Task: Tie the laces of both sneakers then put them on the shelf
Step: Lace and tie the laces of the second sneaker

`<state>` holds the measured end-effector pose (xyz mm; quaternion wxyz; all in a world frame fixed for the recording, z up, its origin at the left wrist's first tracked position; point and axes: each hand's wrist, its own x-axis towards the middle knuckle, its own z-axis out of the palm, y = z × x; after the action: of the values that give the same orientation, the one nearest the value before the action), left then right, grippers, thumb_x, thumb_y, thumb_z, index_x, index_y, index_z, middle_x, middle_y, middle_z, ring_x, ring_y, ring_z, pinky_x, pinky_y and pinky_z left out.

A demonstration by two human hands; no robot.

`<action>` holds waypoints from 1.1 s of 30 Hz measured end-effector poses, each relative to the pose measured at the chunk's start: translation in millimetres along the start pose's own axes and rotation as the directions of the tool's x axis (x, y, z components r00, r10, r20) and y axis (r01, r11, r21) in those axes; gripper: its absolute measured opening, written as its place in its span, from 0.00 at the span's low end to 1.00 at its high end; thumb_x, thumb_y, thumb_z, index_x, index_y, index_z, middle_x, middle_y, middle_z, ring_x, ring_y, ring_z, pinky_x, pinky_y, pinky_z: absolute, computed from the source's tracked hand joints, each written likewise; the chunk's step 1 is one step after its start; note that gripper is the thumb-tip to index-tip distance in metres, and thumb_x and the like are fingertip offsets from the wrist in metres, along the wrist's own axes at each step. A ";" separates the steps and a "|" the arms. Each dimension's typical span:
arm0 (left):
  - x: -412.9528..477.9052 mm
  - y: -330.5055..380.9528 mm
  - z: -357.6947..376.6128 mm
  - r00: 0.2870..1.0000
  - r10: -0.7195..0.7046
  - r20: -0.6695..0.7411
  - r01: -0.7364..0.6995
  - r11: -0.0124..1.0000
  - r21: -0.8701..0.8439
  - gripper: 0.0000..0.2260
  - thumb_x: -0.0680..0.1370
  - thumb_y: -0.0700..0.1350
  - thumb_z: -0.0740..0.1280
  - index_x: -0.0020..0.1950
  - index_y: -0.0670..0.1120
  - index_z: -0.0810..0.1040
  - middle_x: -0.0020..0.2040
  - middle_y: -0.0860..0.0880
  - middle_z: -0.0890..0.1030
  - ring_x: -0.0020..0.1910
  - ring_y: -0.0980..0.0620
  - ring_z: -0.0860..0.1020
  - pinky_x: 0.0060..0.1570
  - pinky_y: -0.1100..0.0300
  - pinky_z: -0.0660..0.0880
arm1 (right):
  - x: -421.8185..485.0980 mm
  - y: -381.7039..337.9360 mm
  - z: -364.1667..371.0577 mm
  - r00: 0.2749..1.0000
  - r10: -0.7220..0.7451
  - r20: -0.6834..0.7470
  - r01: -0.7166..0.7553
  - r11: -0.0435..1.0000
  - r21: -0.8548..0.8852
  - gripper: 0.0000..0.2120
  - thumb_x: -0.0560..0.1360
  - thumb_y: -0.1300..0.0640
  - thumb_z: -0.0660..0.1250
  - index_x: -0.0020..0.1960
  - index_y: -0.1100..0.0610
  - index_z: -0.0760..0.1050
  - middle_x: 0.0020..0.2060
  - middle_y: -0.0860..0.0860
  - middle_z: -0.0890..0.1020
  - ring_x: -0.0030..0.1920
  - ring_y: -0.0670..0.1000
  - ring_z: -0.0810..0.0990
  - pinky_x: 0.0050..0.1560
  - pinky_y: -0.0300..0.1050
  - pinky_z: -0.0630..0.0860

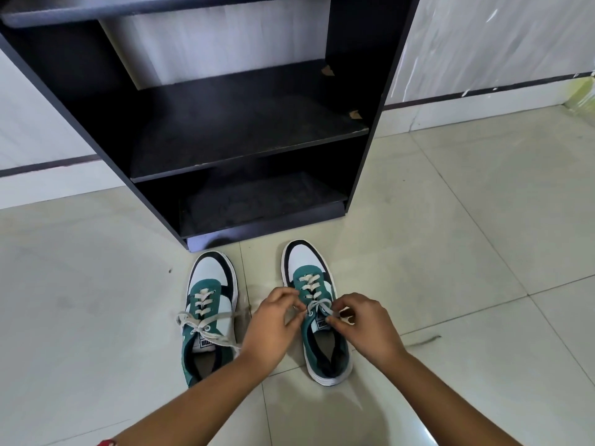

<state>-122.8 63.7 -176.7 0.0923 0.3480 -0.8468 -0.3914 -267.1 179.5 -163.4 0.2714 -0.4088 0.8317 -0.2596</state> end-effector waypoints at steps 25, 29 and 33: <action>-5.7 -30.5 -18.7 0.986 0.164 -0.009 -0.141 0.875 0.462 0.04 0.69 0.41 0.74 0.40 0.50 0.83 0.33 0.52 0.82 0.34 0.48 0.79 0.31 0.59 0.77 | 0.8 20.7 -6.0 0.937 0.310 0.159 -0.333 0.662 0.672 0.12 0.74 0.70 0.62 0.33 0.61 0.67 0.40 0.60 0.86 0.37 0.57 0.85 0.42 0.50 0.77; -6.5 -32.6 -15.8 0.991 0.133 0.004 -0.122 0.891 0.436 0.03 0.74 0.43 0.69 0.43 0.49 0.83 0.38 0.51 0.83 0.42 0.46 0.79 0.40 0.54 0.78 | 1.7 18.8 -5.8 0.935 0.310 0.173 -0.345 0.675 0.653 0.12 0.74 0.69 0.62 0.34 0.61 0.68 0.41 0.62 0.86 0.36 0.56 0.84 0.44 0.52 0.77; -0.8 -30.5 -19.9 0.988 -0.025 0.154 0.004 0.990 0.139 0.07 0.78 0.47 0.61 0.45 0.53 0.78 0.43 0.56 0.80 0.45 0.61 0.75 0.70 0.49 0.56 | 3.6 19.0 -13.0 0.946 0.260 0.193 -0.324 0.756 0.569 0.10 0.75 0.62 0.64 0.36 0.59 0.71 0.38 0.54 0.86 0.40 0.53 0.84 0.50 0.54 0.75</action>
<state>-97.9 38.6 -185.3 -0.0011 0.3283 -0.8741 -0.3582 -287.8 189.4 -167.4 0.4645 -0.1811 0.7471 -0.4396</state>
